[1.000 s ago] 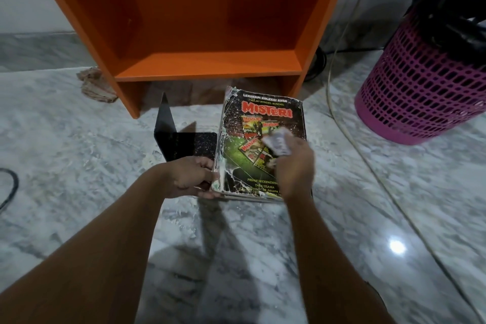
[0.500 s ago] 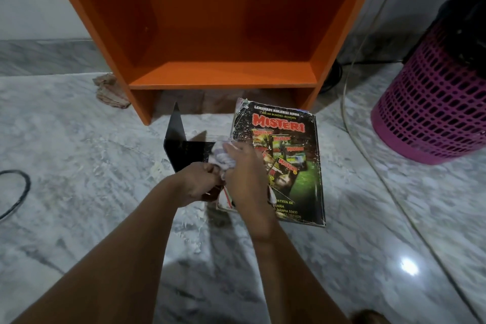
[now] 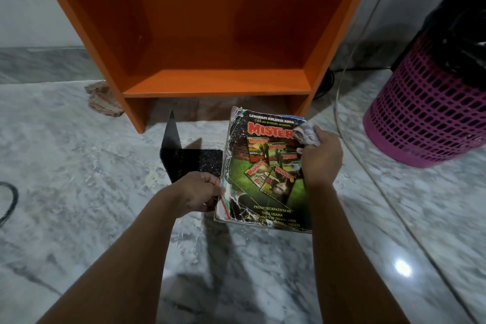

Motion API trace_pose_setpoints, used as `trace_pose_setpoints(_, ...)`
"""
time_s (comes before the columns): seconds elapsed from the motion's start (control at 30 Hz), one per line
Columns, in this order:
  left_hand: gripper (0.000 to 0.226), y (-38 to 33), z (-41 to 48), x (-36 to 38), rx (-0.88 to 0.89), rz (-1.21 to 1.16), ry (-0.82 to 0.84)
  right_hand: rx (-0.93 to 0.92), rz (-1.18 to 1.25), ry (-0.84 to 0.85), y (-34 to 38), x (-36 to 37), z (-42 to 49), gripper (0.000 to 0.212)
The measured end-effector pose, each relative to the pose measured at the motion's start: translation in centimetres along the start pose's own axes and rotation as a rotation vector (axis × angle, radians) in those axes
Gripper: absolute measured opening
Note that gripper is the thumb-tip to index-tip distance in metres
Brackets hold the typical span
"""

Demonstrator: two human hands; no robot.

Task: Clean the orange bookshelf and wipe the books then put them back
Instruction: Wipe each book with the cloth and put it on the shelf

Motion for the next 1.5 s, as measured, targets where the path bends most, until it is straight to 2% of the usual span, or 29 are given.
trace_pose_setpoints(0.07, 0.018, -0.2, 0.0, 0.1, 0.000, -0.003, 0.002, -0.057, 0.116, 0.087, 2.3, 2.0, -2.2, 0.061)
trace_pose_setpoints(0.13, 0.017, -0.4, -0.2, 0.4, 0.001, -0.006, 0.014, -0.187, 0.180, 0.251, 5.6, 5.1, -5.1, 0.065)
trace_pose_setpoints(0.23, 0.013, -0.2, -0.5, 0.5, 0.002, -0.005, 0.034, -0.494, 0.042, 0.480, 10.3, 8.5, -9.5, 0.068)
trace_pose_setpoints(0.3, 0.012, 0.0, -0.6, 0.4, -0.002, -0.007, 0.037, -0.592, -0.051, 0.495, 10.9, 8.7, -9.9, 0.069)
trace_pose_setpoints(0.4, 0.015, 0.2, -0.5, 0.4, 0.004, -0.015, 0.041, -0.415, -0.060, 0.412, 7.6, 7.7, -5.5, 0.065)
trace_pose_setpoints(0.63, 0.014, 0.1, -0.9, 0.3, 0.006, 0.054, 0.046, 0.035, -0.044, 0.070, -0.2, 1.2, 4.3, 0.050)
trace_pose_setpoints(0.73, 0.011, 0.1, -1.0, 0.3, -0.002, 0.068, 0.055, -0.071, -0.030, -0.012, 2.3, 0.7, 3.2, 0.048)
trace_pose_setpoints(0.83, 0.011, -0.1, -1.0, 0.6, -0.003, 0.069, 0.076, -0.277, 0.086, 0.233, 7.5, 5.2, -0.5, 0.056)
trace_pose_setpoints(0.9, 0.011, -0.1, -1.2, 0.7, -0.006, 0.075, 0.088, -0.447, 0.015, 0.447, 10.6, 8.7, -3.6, 0.061)
trace_pose_setpoints(1.0, 0.015, 0.3, -1.2, 0.5, -0.014, 0.083, 0.101, -0.627, -0.139, 0.540, 12.1, 11.8, -5.6, 0.065)
trace_pose_setpoints(1.2, 0.016, 0.5, -1.2, 0.2, -0.009, 0.078, 0.104, -0.476, -0.166, 0.432, 9.2, 10.7, 0.4, 0.060)
trace_pose_setpoints(1.4, 0.018, 0.7, -1.1, 0.0, -0.016, 0.066, 0.098, -0.135, -0.181, 0.189, 2.9, 6.3, 6.4, 0.037)
trace_pose_setpoints(1.5, 0.017, 0.7, -0.9, 0.0, -0.050, 0.059, 0.079, -0.092, -0.103, 0.042, 2.8, 4.6, 6.0, 0.024)
Point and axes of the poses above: each hand's wrist, its own z-axis towards the middle knuckle, its own x-axis out of the palm, y = z × x, the point moved 8 cm from there along z, towards the middle knuckle, and after that the axes turned 10 degrees about -x, right-handed, at the moved point
